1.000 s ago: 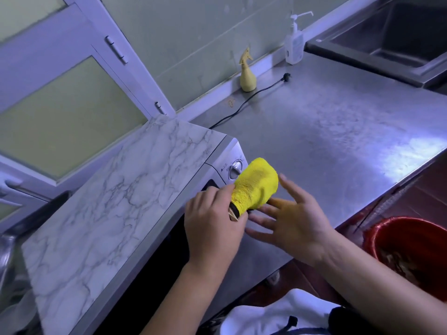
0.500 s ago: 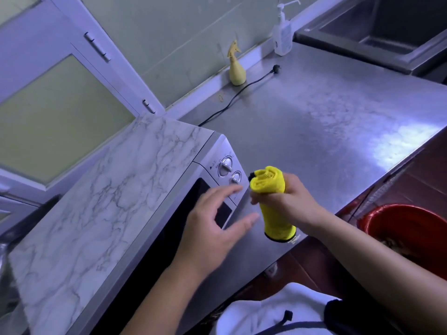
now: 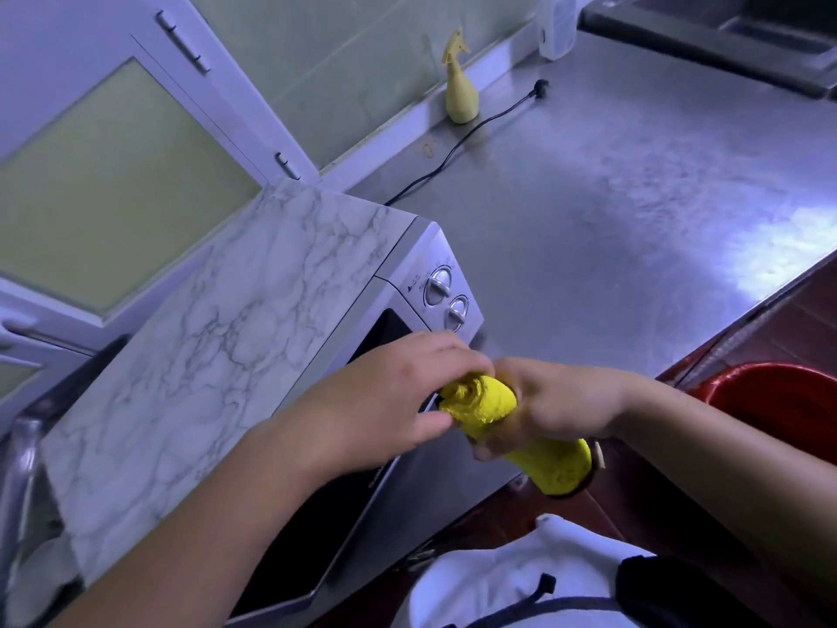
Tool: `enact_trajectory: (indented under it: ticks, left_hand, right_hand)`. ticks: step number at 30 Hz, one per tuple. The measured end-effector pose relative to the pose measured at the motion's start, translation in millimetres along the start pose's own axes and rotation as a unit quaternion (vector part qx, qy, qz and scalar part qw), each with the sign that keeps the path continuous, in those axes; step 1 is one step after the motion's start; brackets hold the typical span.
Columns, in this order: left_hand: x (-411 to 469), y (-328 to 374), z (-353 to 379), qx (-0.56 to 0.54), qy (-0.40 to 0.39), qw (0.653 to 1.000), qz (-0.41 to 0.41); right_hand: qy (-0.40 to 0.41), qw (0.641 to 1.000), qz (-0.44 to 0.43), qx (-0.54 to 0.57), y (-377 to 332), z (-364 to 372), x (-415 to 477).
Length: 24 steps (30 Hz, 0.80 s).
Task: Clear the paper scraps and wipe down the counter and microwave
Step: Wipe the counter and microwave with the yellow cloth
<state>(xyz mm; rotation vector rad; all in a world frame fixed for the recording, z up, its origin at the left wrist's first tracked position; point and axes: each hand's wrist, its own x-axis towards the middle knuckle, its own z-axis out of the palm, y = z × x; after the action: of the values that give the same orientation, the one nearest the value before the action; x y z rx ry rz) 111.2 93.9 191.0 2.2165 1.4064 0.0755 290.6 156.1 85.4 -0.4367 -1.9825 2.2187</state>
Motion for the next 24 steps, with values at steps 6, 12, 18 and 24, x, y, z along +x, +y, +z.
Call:
enact_trajectory:
  ticks: [6, 12, 18, 24]
  left_hand:
    - [-5.3, -10.6, -13.1, -0.07, 0.062, 0.995, 0.024]
    - [10.3, -44.7, -21.9, -0.093, 0.194, 0.976, -0.02]
    - [38.5, -102.4, -46.4, -0.088, 0.357, 0.915, -0.166]
    - [93.8, -127.6, -47.7, 0.032, 0.256, 0.95, -0.174]
  right_hand:
    - [-0.122, 0.939, -0.023, 0.32, 16.6, -12.7, 18.9]
    - [-0.018, 0.864, -0.1, 0.494, 25.8, -6.4, 47.3]
    - [0.524, 0.824, -0.099, 0.19, 14.4, 15.7, 67.5]
    - [0.618, 0.724, -0.303, -0.042, -5.4, 53.4, 115.9]
